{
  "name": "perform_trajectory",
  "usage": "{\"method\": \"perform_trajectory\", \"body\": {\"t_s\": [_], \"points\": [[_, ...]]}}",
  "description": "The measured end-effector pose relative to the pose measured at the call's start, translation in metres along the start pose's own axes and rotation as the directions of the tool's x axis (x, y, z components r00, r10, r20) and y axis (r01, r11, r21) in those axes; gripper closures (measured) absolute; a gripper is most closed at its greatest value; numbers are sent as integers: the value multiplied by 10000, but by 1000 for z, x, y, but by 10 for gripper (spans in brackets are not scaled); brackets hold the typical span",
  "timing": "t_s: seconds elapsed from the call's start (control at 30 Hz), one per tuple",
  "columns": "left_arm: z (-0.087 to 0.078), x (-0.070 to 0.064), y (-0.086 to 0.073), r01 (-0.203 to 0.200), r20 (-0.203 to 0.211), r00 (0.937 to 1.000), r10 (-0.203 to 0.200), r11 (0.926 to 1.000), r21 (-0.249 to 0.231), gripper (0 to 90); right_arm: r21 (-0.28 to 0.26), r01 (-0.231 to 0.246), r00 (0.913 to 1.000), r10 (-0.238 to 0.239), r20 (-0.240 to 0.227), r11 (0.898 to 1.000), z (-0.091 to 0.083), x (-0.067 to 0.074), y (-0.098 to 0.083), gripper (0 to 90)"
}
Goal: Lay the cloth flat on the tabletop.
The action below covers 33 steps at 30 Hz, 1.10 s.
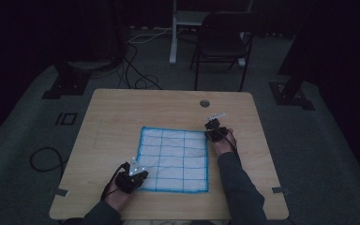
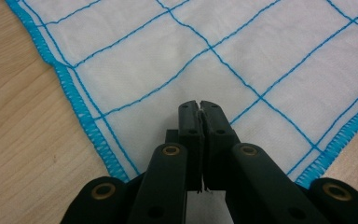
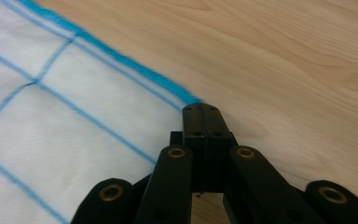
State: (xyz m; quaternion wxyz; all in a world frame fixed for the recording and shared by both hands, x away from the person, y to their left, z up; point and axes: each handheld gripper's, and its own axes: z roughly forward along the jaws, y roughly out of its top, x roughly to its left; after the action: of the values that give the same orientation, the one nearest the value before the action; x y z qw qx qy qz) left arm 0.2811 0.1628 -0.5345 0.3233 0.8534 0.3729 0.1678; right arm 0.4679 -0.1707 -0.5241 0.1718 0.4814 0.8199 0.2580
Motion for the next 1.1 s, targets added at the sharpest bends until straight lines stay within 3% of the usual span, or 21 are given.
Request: {"method": "perform_trajectory", "body": {"t_s": [0.03, 0.13, 0.27, 0.5, 0.7, 0.83, 1.0, 1.1], "points": [[0, 0, 0, 32, 37, 10000, -32, 10000, -15, 883, 85, -67, 9998, 66, 212, 9999, 0, -3, -1, 900], [0, 2, -1, 224, 206, 9995, -221, 9997, -137, 867, -94, -340, 9993, 342, 175, 9994, -3, -7, -4, 900], [0, 3, -1, 275, 214, 9994, -268, 9991, -311, 812, -722, -472, 9986, 454, -266, 9963, -15, 0, -9, 896], [0, 23, 3, 718, -307, 9968, -736, 9958, -574, 796, -1610, 152, 9919, -352, -1220, 9868, -47, 40, -34, 841], [5, 40, 7, 894, -730, 9929, -937, 9942, -602, 796, -1728, 652, 9837, -923, -1542, 9828, -57, 68, -71, 771], [11, 46, 9, 925, -802, 9921, -963, 9945, -501, 796, -1424, 744, 9860, -942, -1379, 9870, -52, 70, -85, 732], [13, 48, 7, 1034, -812, 9909, -1074, 9933, -522, 777, -1532, 842, 9865, -1041, -1266, 9846, -54, 69, -94, 623], [12, 52, 5, 1349, -860, 9863, -1407, 9884, -692, 763, -1658, 810, 9860, -1033, -1305, 9828, -57, 67, -101, 610]]}}
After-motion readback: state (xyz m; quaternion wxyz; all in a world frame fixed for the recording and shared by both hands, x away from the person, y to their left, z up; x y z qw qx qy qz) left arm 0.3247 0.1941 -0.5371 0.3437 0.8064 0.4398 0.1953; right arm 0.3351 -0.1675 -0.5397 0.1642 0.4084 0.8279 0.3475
